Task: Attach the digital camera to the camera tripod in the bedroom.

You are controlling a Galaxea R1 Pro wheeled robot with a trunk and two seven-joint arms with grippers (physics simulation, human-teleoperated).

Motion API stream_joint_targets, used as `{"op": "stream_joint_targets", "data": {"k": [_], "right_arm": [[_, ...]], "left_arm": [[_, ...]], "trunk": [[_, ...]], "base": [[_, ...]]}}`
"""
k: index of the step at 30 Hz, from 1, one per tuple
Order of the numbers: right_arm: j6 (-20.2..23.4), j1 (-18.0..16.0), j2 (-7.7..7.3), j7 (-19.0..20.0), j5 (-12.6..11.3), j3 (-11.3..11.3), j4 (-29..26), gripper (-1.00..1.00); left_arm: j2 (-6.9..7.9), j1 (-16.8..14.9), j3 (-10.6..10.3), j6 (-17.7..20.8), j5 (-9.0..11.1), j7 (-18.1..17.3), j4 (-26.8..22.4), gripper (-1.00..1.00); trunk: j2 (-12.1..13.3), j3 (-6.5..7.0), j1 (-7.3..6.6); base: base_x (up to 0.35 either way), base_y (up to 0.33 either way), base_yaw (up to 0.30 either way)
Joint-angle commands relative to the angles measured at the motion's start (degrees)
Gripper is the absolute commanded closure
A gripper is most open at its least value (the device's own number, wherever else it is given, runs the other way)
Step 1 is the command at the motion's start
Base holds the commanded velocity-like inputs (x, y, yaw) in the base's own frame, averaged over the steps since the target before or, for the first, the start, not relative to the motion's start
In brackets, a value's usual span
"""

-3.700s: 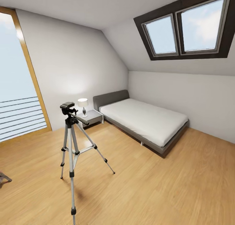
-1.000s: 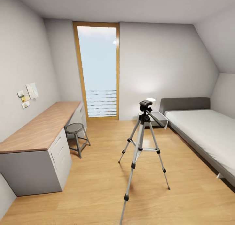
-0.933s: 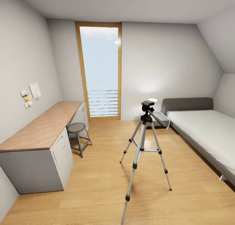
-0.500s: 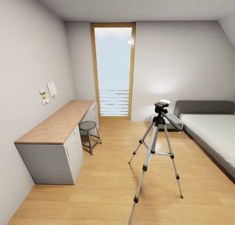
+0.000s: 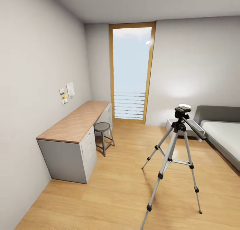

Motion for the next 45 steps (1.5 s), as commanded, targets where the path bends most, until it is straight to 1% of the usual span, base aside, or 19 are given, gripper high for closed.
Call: {"op": "stream_joint_targets", "data": {"k": [1,45], "right_arm": [[-0.40,-0.05,0.00,0.02,-0.04,-0.48,0.18,-1.00],[-0.40,-0.05,0.05,0.02,-0.04,-0.50,0.21,-1.00]], "left_arm": [[0.00,-0.03,-0.48,-0.17,0.54,-0.30,0.09,1.00],[-0.09,-0.03,-0.48,-0.17,0.54,-0.30,0.09,1.00]], "trunk": [[-0.04,-0.02,0.02],[-0.04,-0.02,0.02]], "base": [[0.000,0.000,0.269],[0.000,0.000,0.269]]}}
